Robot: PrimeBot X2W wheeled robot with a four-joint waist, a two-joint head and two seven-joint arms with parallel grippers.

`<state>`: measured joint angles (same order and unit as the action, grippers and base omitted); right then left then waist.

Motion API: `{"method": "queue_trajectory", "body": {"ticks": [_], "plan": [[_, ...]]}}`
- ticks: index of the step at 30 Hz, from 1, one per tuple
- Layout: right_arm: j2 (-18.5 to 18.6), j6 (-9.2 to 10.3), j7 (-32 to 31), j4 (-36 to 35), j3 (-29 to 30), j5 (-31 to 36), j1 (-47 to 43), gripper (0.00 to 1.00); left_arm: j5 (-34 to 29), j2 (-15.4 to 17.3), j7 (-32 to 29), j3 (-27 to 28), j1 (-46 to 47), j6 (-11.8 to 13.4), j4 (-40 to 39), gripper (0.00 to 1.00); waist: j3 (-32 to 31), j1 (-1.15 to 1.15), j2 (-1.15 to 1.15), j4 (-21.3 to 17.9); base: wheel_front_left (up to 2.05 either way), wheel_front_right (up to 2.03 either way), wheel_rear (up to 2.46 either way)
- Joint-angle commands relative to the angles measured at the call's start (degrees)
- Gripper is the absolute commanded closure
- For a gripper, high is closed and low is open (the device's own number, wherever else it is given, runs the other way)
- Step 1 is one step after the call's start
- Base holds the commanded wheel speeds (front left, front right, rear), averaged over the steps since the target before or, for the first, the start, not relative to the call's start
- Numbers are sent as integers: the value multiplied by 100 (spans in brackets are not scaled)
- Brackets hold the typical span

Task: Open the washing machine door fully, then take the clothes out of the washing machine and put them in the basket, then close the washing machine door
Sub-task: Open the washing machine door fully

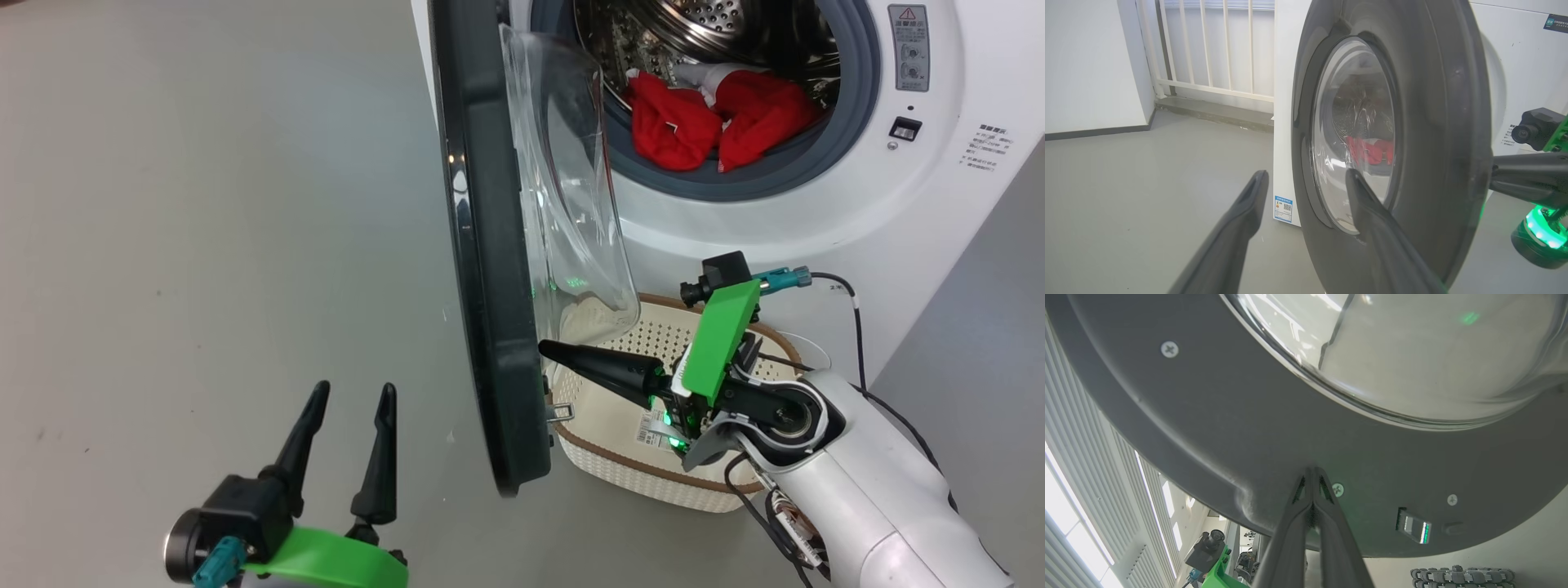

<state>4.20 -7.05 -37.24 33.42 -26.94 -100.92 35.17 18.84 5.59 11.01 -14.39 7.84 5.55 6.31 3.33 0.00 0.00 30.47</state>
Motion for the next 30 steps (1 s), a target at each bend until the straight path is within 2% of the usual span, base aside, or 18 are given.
{"method": "queue_trajectory", "body": {"ticks": [1, 14, 17, 20, 21, 22, 23, 26, 30], "plan": [[-132, -44, 37, -132, -119, -72, 220, 100, 50, 97, 66, 234, 52, 43, -188, 0, 22, 0, 0, 14, 0, 0, 0], [-132, -44, 126, -85, -343, -142, 378, 100, 117, 101, 131, 246, 16, 99, -245, 0, 54, 0, 0, 9, 0, 0, 0], [-88, -44, 319, -183, -375, 132, 365, 100, 136, 97, 131, 220, 35, 86, -235, 0, 43, 0, 0, -4, 0, 0, 0], [44, -44, 768, -360, -491, 689, 330, 100, 163, 97, 135, 205, 56, 67, -221, 0, 26, 0, 0, -15, 0, 0, 0], [172, -44, 1206, -472, -640, 1217, 288, 65, 180, 99, 137, 201, 58, 63, -210, 0, 6, 0, 0, -24, 0, 0, 0], [243, -44, 1471, -494, -719, 1514, 267, 41, 188, 103, 137, 202, 55, 63, -203, 0, -5, 0, 0, -28, 0, 0, 0], [317, -44, 1775, -485, -800, 1842, 256, 3, 194, 108, 135, 202, 53, 65, -196, 0, -16, 0, 0, -33, 0, 0, 0], [530, -44, 2710, -337, -1090, 2921, 250, 0, 206, 121, 138, 203, 47, 73, -178, 0, -53, 0, 0, -50, 0, 0, 0], [610, -44, 3902, 114, -1236, 4197, 269, 0, 191, 132, 213, 223, 51, 76, -196, 0, -106, 0, 0, -76, 0, 0, 0]]}}
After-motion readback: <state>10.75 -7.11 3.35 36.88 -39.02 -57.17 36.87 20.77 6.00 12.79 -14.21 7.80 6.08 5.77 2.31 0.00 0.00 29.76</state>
